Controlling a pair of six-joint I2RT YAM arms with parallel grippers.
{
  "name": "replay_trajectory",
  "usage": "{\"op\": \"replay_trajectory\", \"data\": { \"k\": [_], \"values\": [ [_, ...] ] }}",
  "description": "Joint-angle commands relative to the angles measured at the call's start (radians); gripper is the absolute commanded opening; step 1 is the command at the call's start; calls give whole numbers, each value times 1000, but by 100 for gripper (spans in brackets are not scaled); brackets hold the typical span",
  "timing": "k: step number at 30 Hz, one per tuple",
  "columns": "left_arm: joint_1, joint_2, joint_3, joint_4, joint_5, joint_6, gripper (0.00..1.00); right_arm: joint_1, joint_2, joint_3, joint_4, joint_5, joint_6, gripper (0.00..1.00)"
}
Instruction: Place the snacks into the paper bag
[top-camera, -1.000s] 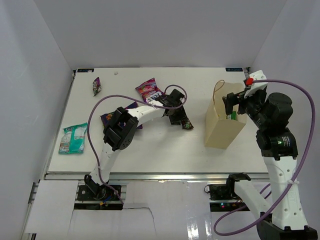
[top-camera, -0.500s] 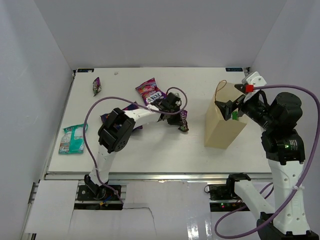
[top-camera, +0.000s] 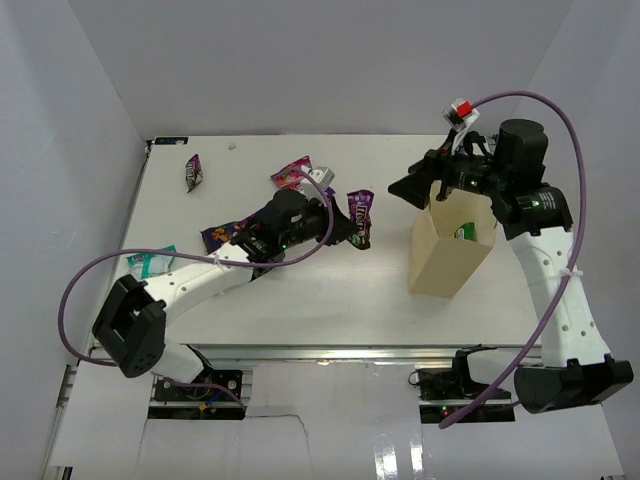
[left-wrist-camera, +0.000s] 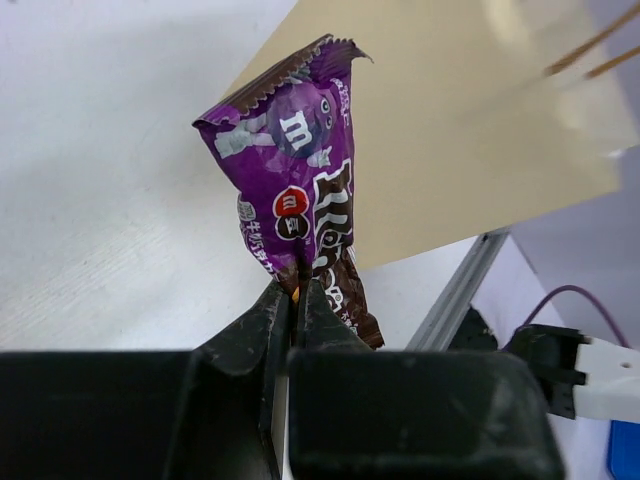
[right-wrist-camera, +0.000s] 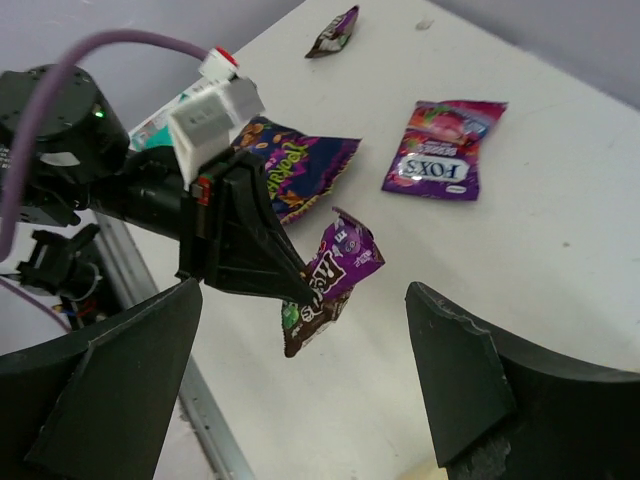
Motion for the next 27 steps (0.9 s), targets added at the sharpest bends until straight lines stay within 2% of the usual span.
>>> {"op": "replay_trajectory", "data": {
  "k": [1, 6, 14, 22, 24, 26, 27],
  "values": [
    [-7, -89, -18, 84, 29, 19, 0, 48, 23, 48, 38, -23, 103, 88],
    [-8, -140, 5, 95, 44, -1, 0, 96, 69, 10, 58, 20, 172, 87],
    [-13, -147, 60, 120, 89, -38, 0, 163, 104, -15, 76, 55, 172, 87],
    [-22, -158, 90, 146, 119, -62, 0, 180, 135, -28, 89, 79, 173, 84],
    [-22, -161, 91, 150, 130, -65, 0, 182, 139, -31, 96, 72, 175, 81],
    [-23, -160, 91, 157, 135, -71, 0, 186, 146, -30, 101, 60, 178, 71],
    [-23, -158, 90, 161, 136, -73, 0, 188, 147, -27, 108, 53, 178, 63]
  ]
}}
